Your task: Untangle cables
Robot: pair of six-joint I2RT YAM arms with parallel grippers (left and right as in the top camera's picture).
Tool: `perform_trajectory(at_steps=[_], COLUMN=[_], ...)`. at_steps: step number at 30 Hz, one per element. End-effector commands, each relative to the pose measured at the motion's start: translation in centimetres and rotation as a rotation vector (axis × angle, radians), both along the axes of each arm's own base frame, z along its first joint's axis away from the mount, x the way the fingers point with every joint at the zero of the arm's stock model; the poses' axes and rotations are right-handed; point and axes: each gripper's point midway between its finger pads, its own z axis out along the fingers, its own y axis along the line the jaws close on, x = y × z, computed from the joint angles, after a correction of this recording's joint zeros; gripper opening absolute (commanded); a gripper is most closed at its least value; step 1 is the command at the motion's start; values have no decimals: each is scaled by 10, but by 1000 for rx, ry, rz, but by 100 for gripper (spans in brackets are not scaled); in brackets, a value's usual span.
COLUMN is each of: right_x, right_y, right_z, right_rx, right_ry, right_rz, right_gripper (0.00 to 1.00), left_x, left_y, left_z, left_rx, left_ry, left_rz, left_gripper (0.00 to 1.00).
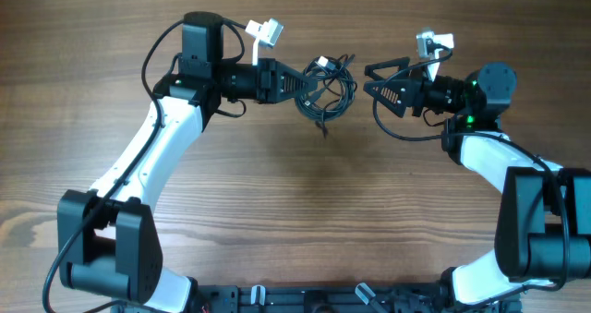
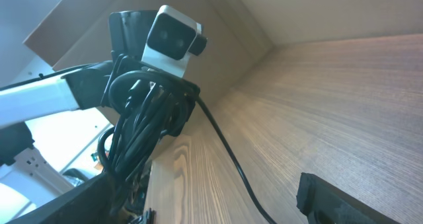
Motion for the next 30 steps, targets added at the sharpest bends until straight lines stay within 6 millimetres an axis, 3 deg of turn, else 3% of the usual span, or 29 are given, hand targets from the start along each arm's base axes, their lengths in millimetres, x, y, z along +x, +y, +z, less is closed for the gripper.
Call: perform_trajectory(at_steps=[1, 15, 17, 18, 20, 23, 27, 30], right_x=[9, 24, 38, 49, 71, 70, 68, 56], right_y=[2, 10, 6, -1, -30, -66, -75, -70], right_z=[4, 4, -10, -26, -85, -135, -133, -122], right_rx=[12, 48, 43, 26, -54, -152, -166, -179], right_ry=[-2, 68, 156, 233, 492, 694, 655, 552], right_rz=[-45, -134, -215, -295, -554, -757, -724, -574], right_gripper=[91, 90, 87, 87, 85, 82, 83, 85], left_x=[-12, -44, -45, -46, -48, -48, -34, -19], left_y=[-8, -45, -46, -46, -44, -39, -35, -29], left_z=[15, 15, 15, 15, 19, 22, 16, 9], left_rx=[-24, -26, -26, -28, -51, -65, -28, 12], left_ry=[-43, -40, -39, -39, -40, -40, -51, -61], left_rz=[-47, -164, -169, -170, -192, -199, -130, -57], left_gripper=[4, 4, 4, 4, 4, 4, 4, 4])
